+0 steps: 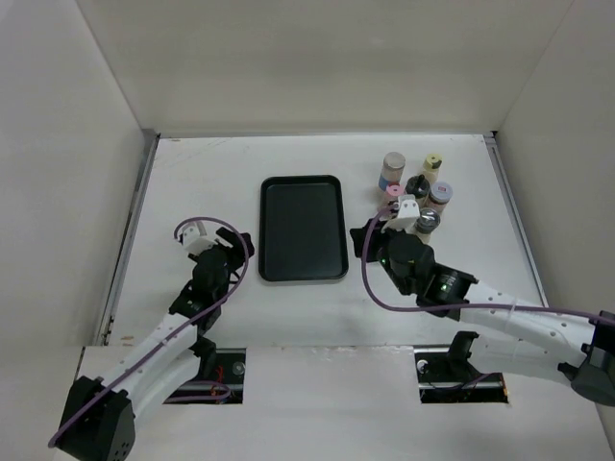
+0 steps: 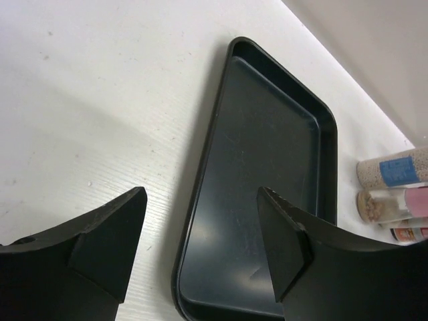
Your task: Organize the condiment bottles
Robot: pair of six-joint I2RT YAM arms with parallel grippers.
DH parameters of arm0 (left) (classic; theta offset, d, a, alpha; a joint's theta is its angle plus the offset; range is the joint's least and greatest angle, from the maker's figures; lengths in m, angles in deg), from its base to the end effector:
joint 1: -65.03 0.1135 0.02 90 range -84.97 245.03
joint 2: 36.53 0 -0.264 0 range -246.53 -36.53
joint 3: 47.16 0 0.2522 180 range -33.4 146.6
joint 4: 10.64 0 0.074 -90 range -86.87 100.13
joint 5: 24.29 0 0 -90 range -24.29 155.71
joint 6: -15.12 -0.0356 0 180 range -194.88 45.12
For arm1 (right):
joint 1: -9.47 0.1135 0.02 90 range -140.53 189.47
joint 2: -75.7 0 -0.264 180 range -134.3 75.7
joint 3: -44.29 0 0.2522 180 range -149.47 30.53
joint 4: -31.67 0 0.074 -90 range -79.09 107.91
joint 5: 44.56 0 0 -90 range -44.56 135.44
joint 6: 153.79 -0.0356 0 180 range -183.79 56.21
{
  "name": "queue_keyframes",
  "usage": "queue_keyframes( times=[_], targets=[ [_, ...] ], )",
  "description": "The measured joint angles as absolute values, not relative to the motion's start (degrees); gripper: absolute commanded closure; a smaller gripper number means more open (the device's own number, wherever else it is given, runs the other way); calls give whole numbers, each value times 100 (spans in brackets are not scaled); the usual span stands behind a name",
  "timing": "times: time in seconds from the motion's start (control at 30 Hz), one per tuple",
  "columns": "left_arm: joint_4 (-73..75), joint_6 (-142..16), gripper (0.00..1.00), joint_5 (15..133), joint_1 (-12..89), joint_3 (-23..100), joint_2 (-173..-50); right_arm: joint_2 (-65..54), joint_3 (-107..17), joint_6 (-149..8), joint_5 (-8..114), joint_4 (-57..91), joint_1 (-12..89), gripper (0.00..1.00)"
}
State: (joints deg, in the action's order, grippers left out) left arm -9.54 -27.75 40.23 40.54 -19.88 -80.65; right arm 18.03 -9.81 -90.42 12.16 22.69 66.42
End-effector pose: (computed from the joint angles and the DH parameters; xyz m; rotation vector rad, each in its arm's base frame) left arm 0.1636 -0.0577 0.1915 -0.6621 1.7560 -0.4485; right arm 0.1428 0.1836 0.2983 -0.0524 1.7842 0.5408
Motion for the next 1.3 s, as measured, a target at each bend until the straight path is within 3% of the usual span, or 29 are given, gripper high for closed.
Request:
queue_keyframes(
  times=[0.2, 0.6, 1.07, 1.2, 1.3],
  targets=[
    [-1052, -2733, 37, 4025, 4102, -2336, -7545, 2133, -1016, -9092, 692, 1213, 6349, 33],
    [-1192, -2646, 37, 4032, 4253, -2462, -7680, 1833, -1031, -9464, 665, -216, 5719, 11],
    [-1479, -2615, 38, 4073, 4264, -2515, -8026, 483, -1112, -8994, 1454, 737, 4655, 10],
    [-1505, -2604, 38, 4091, 4262, -2517, -8028, 209, -1154, -8876, 1607, 997, 4650, 17],
    [-1570, -2602, 38, 4095, 4262, -2517, -8074, 100, -1195, -8815, 1634, 1113, 4639, 29]
  ],
)
